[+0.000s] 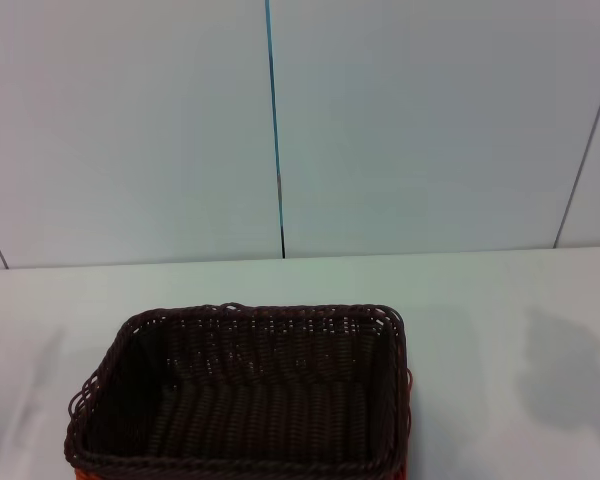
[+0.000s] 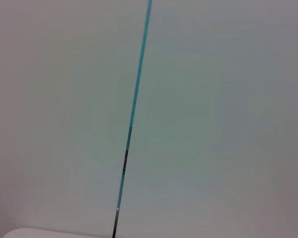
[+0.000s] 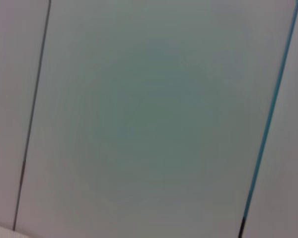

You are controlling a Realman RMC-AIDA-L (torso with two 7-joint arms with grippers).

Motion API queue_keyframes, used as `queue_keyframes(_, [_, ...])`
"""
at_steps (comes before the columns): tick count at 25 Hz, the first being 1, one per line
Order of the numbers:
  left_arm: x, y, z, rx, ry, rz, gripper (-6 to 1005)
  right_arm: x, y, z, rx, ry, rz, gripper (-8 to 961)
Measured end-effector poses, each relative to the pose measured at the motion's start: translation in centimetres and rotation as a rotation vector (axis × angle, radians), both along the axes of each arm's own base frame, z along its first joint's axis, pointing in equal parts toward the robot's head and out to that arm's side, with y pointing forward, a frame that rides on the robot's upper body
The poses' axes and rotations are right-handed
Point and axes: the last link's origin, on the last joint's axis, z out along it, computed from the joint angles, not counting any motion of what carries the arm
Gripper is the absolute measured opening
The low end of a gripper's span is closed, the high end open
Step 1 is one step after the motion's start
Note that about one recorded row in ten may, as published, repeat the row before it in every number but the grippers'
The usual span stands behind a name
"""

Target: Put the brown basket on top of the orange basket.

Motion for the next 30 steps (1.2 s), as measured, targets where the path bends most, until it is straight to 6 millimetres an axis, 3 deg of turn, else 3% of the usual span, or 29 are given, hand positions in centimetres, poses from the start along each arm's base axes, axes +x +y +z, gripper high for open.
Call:
queue_keyframes(12, [-0.4,-0.4,-0.4,-0.001,-0.021,0.014,858,1.6,-0.6,0.4,0.019,0.020,-0.047,76])
queue_keyframes(27, [-0.7,-0.8,-0.4,0.001,-0.024,0.025,858,1.8,-1.1,1.4,0.070,0.095,-0.052,98])
queue_keyframes(30, [-0.7,-0.8,-0.4,0.001,-0.024,0.024,858,2.0,-1.3,1.6,0.075,0.095,-0.060,172])
